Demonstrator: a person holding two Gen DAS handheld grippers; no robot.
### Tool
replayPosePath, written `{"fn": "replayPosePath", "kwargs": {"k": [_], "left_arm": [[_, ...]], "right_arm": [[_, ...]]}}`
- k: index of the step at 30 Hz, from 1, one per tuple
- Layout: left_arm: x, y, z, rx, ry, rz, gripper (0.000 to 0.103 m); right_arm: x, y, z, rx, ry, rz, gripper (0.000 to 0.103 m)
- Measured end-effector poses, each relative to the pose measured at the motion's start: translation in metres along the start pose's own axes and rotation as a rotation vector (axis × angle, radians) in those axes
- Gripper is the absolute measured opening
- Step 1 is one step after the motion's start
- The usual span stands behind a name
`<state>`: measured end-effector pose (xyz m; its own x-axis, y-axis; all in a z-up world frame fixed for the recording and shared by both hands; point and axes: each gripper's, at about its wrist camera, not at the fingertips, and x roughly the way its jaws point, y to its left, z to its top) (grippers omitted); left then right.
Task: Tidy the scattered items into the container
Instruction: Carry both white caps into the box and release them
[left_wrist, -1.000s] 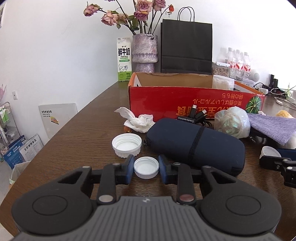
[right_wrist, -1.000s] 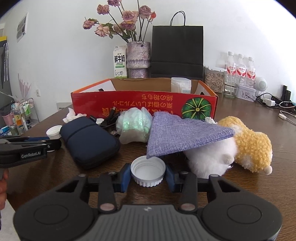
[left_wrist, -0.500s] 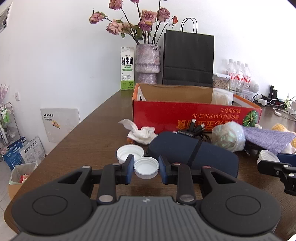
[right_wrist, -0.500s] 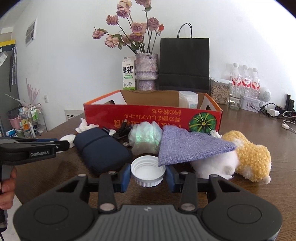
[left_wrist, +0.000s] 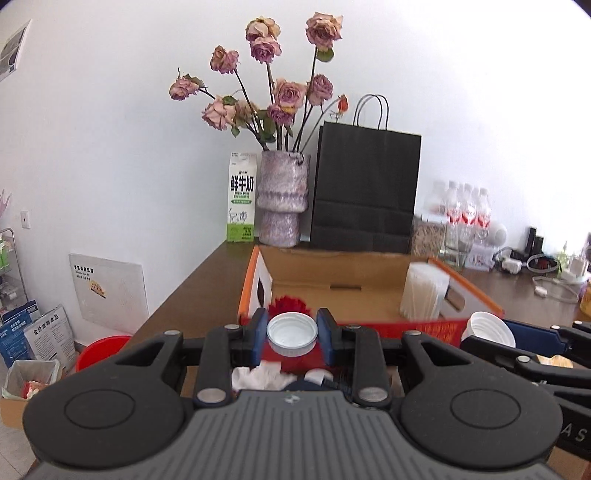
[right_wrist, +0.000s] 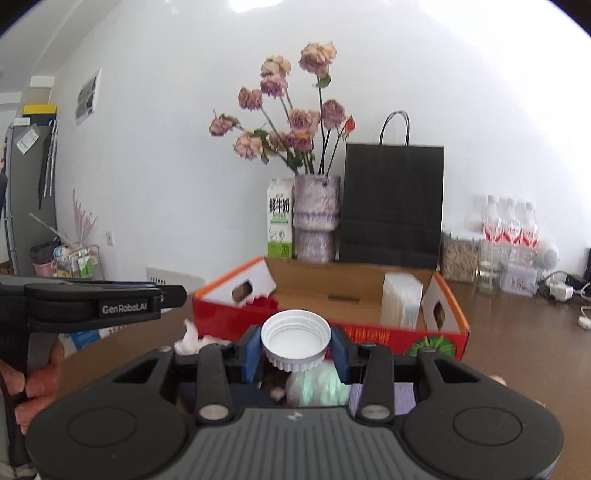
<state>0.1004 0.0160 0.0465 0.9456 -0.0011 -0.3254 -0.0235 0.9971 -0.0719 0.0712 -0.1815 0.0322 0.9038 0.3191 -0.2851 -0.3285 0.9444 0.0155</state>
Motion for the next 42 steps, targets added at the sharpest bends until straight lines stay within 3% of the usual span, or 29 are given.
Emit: {"fn": "replayPosePath", "kwargs": {"k": [11, 15, 18, 19, 21, 27, 42], "left_arm": [[0.073, -0.014, 0.047, -0.078, -0.046, 0.039, 0.029], [0.12, -0.02, 0.058, -0.076, -0.039, 0.106, 0.029], [0.144, -0.02, 0.046, -0.072, -0.037, 0.127, 0.029], [0.152, -0.019, 0.037, -0.071, -0.025, 0.123, 0.029], [0.167, -0.02, 0.026, -0.043, 0.074, 0.136, 0.029], [0.165, -0.015, 0.015, -0.043, 0.078, 0.146, 0.029], [0.166, -0.017, 0.012, -0.033, 0.105, 0.13, 0.029]], "right_arm": [[0.074, -0.021, 0.064, 0.058, -0.09, -0.046, 0.039], [0.117, -0.027, 0.072, 0.049, -0.073, -0.083, 0.039], [0.146, -0.04, 0.065, 0.077, -0.045, -0.121, 0.039], [0.154, -0.044, 0.059, 0.086, -0.014, -0.126, 0.039], [0.165, -0.052, 0.05, 0.102, 0.06, -0.121, 0.039], [0.175, -0.056, 0.035, 0.122, 0.13, -0.145, 0.039], [0.175, -0.054, 0.032, 0.124, 0.149, -0.148, 0.039]]}}
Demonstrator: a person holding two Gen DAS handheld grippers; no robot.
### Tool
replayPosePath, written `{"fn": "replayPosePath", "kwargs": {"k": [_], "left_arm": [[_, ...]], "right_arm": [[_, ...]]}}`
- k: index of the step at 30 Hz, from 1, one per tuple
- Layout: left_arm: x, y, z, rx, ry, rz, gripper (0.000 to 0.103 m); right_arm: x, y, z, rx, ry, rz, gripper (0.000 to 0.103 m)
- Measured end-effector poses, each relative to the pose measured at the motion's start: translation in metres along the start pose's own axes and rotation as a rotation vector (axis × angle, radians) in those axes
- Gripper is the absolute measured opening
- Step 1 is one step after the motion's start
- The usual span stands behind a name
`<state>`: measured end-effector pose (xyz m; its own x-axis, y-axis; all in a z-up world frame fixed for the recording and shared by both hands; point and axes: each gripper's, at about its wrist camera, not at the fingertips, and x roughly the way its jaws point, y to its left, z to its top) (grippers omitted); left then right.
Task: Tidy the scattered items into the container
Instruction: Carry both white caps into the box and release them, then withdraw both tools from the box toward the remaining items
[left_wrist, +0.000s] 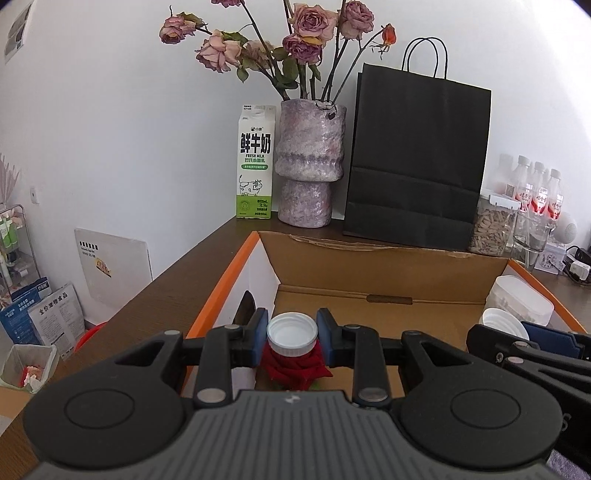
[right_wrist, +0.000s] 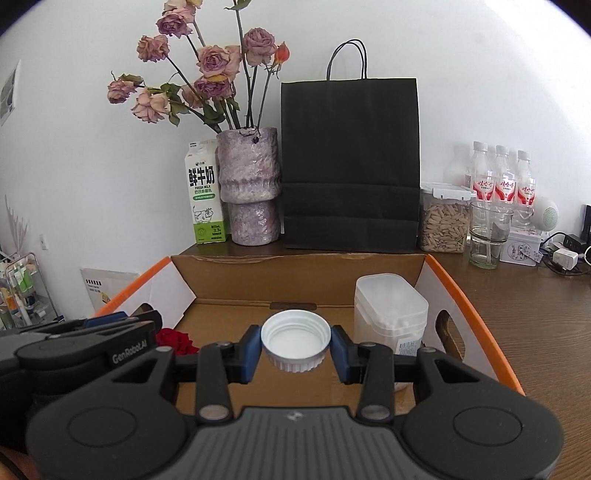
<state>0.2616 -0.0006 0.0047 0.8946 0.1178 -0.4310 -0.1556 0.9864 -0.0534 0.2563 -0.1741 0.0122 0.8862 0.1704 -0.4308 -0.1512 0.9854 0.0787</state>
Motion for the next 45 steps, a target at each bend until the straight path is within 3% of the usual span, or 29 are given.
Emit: {"fn": "replayPosePath", "kwargs": {"k": [2, 3, 5, 7, 8, 10, 35, 45], "left_arm": [[-0.001, -0.001, 0.0, 0.004, -0.005, 0.001, 0.03], [-0.002, -0.001, 0.0, 0.009, -0.011, 0.003, 0.039], [-0.007, -0.002, 0.001, 0.013, -0.036, 0.029, 0.081], [-0.012, 0.0, 0.004, 0.01, -0.078, 0.076, 0.101], [-0.016, 0.002, 0.006, -0.005, -0.101, 0.079, 0.103], [-0.023, 0.006, 0.009, -0.032, -0.133, 0.066, 0.103], [-0.031, 0.003, 0.009, -0.037, -0.163, 0.046, 0.103], [-0.049, 0.006, 0.018, -0.045, -0.181, 0.009, 0.103]], "right_arm": [[0.0, -0.001, 0.001, 0.006, 0.0, 0.003, 0.039], [-0.001, -0.001, 0.001, 0.012, 0.0, 0.004, 0.04], [-0.004, -0.003, 0.001, 0.023, -0.001, 0.002, 0.059], [-0.01, -0.006, 0.002, 0.035, -0.016, -0.033, 0.081], [-0.013, -0.008, 0.003, 0.046, -0.03, -0.048, 0.087], [-0.021, -0.013, 0.006, 0.068, -0.061, -0.044, 0.103], [-0.043, -0.008, 0.012, 0.025, -0.118, -0.06, 0.103], [-0.057, -0.013, 0.019, 0.054, -0.109, -0.004, 0.103]]}}
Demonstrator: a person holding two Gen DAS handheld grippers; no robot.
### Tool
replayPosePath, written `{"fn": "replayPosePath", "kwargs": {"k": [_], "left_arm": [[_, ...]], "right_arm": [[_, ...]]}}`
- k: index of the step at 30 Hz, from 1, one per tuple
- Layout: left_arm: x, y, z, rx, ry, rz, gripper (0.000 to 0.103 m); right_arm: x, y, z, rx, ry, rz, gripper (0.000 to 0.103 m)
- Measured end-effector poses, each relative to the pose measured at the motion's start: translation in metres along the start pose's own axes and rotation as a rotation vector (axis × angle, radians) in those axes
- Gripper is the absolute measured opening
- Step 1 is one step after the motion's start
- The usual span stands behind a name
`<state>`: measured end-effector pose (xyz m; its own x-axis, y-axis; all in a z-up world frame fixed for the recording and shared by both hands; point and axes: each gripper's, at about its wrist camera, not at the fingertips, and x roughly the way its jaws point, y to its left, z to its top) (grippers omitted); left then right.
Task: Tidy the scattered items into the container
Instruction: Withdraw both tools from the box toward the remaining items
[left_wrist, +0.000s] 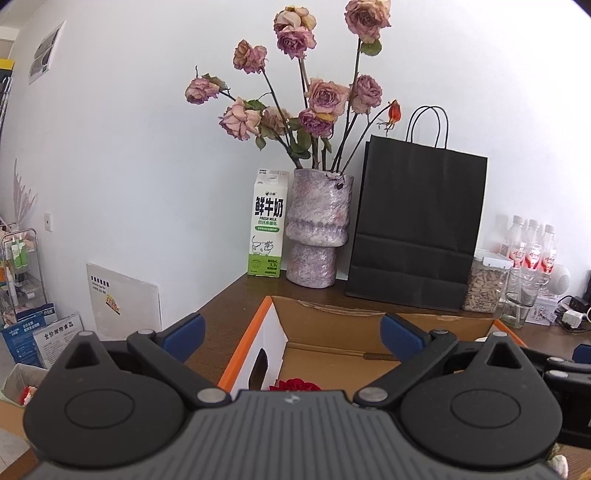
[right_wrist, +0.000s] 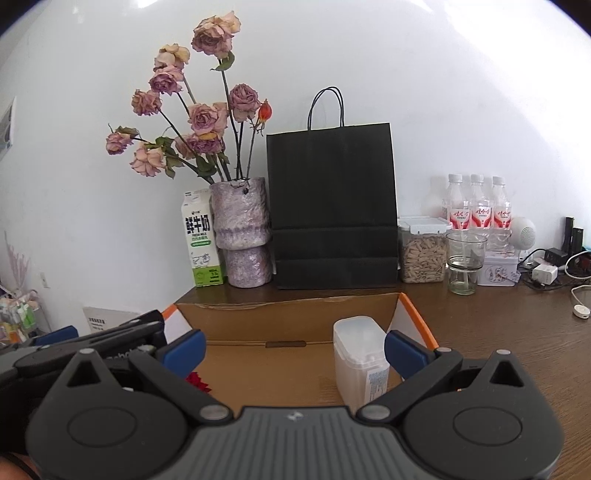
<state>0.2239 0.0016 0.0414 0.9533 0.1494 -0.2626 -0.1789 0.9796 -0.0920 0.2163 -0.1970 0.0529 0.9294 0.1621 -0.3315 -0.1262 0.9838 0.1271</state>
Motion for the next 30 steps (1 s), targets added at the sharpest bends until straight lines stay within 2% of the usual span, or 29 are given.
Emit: {"fn": "replayPosePath", "kwargs": {"k": [12, 20, 25, 30], "left_arm": [[-0.03, 0.014, 0.01, 0.022, 0.013, -0.034, 0.103], [-0.059, 0.033, 0.005, 0.056, 0.022, -0.013, 0.103], [-0.074, 0.05, -0.013, 0.091, 0.052, 0.01, 0.103], [-0.083, 0.071, -0.036, 0.081, 0.107, 0.033, 0.103]], "right_arm": [[-0.039, -0.015, 0.001, -0.07, -0.004, -0.032, 0.103], [-0.064, -0.05, -0.015, -0.159, 0.063, -0.071, 0.103], [-0.078, -0.086, -0.034, -0.19, 0.121, -0.119, 0.103], [-0.086, -0.116, -0.056, -0.219, 0.193, -0.135, 0.103]]}}
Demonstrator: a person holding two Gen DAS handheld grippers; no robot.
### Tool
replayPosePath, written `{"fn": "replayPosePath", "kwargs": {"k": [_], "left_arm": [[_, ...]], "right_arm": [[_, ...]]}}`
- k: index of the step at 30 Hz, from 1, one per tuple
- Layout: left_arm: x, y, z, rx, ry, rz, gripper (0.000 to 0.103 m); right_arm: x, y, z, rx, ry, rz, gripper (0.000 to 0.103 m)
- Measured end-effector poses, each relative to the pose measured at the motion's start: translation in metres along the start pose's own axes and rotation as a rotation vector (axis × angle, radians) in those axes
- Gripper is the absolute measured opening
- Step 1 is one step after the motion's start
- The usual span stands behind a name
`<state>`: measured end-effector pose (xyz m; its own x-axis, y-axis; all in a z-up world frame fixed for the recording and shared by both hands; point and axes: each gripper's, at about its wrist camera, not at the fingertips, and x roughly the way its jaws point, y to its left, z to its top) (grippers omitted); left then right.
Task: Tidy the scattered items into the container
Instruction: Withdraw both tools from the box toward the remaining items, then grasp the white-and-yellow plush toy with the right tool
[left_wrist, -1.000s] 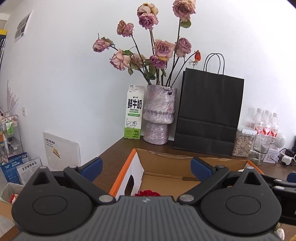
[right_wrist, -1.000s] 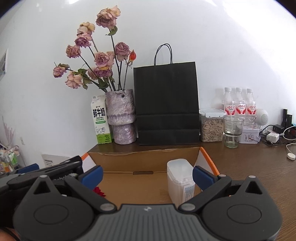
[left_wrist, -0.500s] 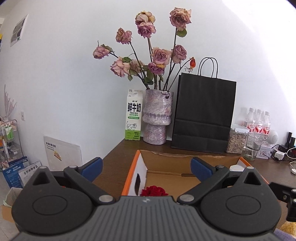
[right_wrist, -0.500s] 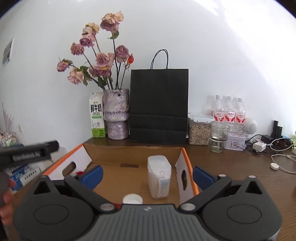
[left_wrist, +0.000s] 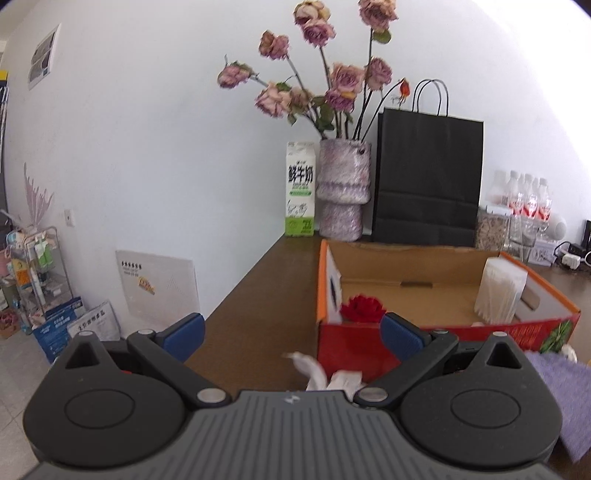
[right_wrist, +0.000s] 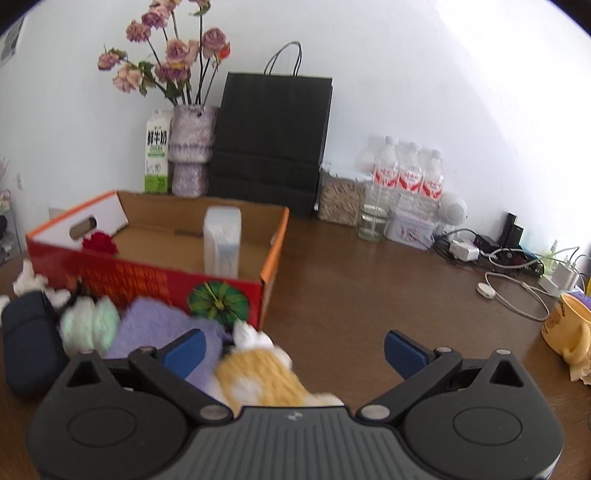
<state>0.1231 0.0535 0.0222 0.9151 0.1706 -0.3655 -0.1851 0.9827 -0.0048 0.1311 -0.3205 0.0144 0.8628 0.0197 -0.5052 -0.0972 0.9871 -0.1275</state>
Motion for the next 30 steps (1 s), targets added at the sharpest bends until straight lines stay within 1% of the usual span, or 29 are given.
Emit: {"fn": "replayPosePath", "kwargs": {"k": [5, 9, 11, 13, 20, 21, 24, 26, 27, 28, 29, 30], "left_arm": [[-0.008, 0.016, -0.022, -0.017, 0.053, 0.022, 0.103], [-0.013, 0.025, -0.034, -0.028, 0.09, 0.04, 0.103], [-0.014, 0.028, -0.037, -0.029, 0.103, 0.044, 0.103], [-0.014, 0.028, -0.039, -0.024, 0.111, 0.049, 0.103], [-0.017, 0.027, -0.042, -0.013, 0.124, 0.055, 0.103], [-0.017, 0.027, -0.042, -0.012, 0.125, 0.057, 0.103], [-0.018, 0.026, -0.042, -0.016, 0.126, 0.055, 0.103], [-0.018, 0.027, -0.042, -0.02, 0.127, 0.051, 0.103], [-0.019, 0.027, -0.042, -0.021, 0.127, 0.049, 0.103], [-0.02, 0.027, -0.042, -0.022, 0.126, 0.047, 0.103], [-0.021, 0.027, -0.042, -0.021, 0.126, 0.047, 0.103], [-0.021, 0.027, -0.043, -0.021, 0.126, 0.046, 0.103]], "right_arm": [[-0.005, -0.015, -0.018, -0.026, 0.035, 0.002, 0.103], [-0.005, -0.021, -0.026, -0.052, 0.059, 0.054, 0.103], [-0.001, -0.019, -0.027, -0.1, 0.072, 0.087, 0.103], [0.003, -0.014, -0.026, -0.156, 0.069, 0.1, 0.102], [0.014, -0.002, -0.008, -0.342, 0.082, 0.172, 0.102], [0.014, -0.001, -0.007, -0.363, 0.089, 0.184, 0.1], [0.012, -0.001, -0.004, -0.395, 0.1, 0.235, 0.088], [0.013, -0.003, -0.005, -0.389, 0.111, 0.253, 0.086], [0.014, -0.005, -0.006, -0.375, 0.121, 0.269, 0.081], [0.015, -0.007, -0.007, -0.356, 0.133, 0.291, 0.073], [0.016, -0.009, -0.009, -0.333, 0.147, 0.317, 0.067], [0.016, -0.01, -0.01, -0.32, 0.157, 0.32, 0.06]]}}
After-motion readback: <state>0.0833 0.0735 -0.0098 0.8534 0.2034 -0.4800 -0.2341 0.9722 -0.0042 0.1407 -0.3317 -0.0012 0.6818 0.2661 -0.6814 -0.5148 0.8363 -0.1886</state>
